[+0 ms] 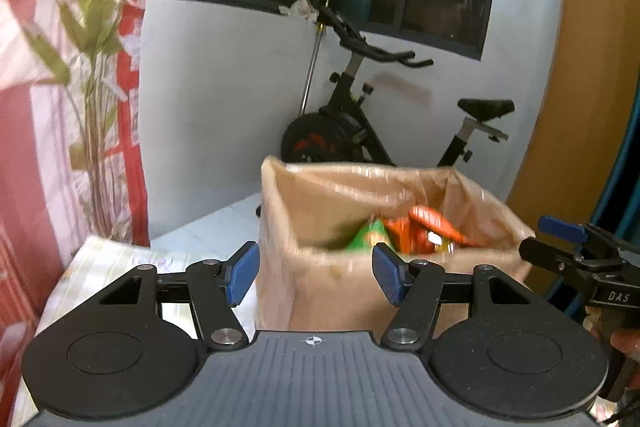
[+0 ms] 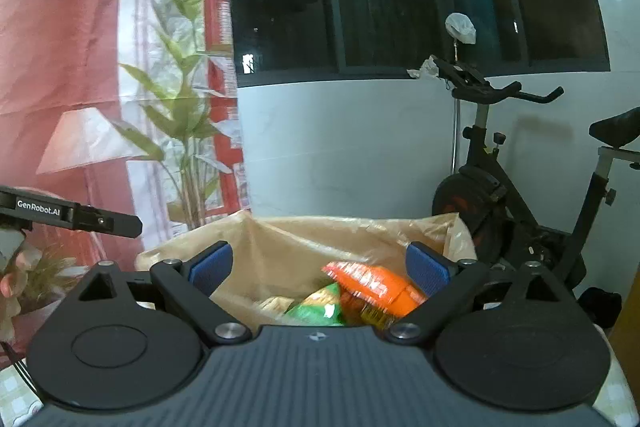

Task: Organize snacks
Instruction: 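Open both grippers to drop the packs into the box, then lower the left gripper onto the gold foil pack while the right approaches a red jerky packet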

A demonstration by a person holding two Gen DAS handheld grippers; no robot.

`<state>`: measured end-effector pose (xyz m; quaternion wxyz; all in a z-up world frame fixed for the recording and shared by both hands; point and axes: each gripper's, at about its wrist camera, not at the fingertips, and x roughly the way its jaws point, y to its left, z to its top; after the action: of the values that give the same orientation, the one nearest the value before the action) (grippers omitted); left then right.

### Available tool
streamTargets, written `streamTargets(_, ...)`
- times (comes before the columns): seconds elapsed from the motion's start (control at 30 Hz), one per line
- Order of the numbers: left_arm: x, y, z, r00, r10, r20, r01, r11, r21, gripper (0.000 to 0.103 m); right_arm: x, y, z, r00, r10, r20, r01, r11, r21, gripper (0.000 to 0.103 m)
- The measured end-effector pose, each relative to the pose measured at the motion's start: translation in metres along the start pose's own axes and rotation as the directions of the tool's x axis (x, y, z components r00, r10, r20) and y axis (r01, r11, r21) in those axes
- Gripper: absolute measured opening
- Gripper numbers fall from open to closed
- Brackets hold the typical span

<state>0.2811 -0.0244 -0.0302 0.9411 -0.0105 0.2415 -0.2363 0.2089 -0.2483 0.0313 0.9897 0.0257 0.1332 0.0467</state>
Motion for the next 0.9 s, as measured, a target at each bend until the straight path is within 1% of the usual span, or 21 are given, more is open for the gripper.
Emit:
streamTargets(0.17, -0.013, 0.008, -0.039, 0.998, 0.006, -0.058, -0.007, 1.000, -0.021, 0.065, -0.021, 0.020, -0.026, 1.000, 0.005, 0.005, -0.005, 1.000, 0.004, 0.095)
streamTargets(0.37, -0.016, 0.018, -0.085, 0.992, 0.009, -0.127, -0.019, 0.997, -0.077, 0.065, -0.035, 0.036, -0.055, 1.000, 0.012, -0.029, -0.011, 0.999, 0.035, 0.095)
streamTargets(0.5, -0.012, 0.024, -0.112, 0.984, 0.025, -0.179, -0.046, 0.992, -0.119, 0.065, -0.040, 0.044, -0.074, 0.998, 0.022, -0.062, -0.019, 0.999, 0.040, 0.094)
streamTargets(0.63, -0.010, 0.021, -0.129, 0.975, 0.069, -0.210, -0.086, 0.993, -0.075, 0.064, -0.038, 0.047, -0.095, 0.991, 0.036, -0.127, -0.028, 0.998, 0.061, 0.092)
streamTargets(0.8, -0.007, 0.017, -0.149, 0.963, 0.087, -0.256, -0.099, 0.995, -0.033, 0.064, -0.034, 0.047, -0.119, 0.979, 0.041, -0.200, -0.021, 0.995, 0.101, 0.088)
streamTargets(0.9, -0.011, 0.010, -0.165, 0.957, 0.093, -0.276, -0.107, 0.993, -0.038, 0.064, -0.032, 0.047, -0.129, 0.971, 0.038, -0.238, -0.010, 0.993, 0.116, 0.084)
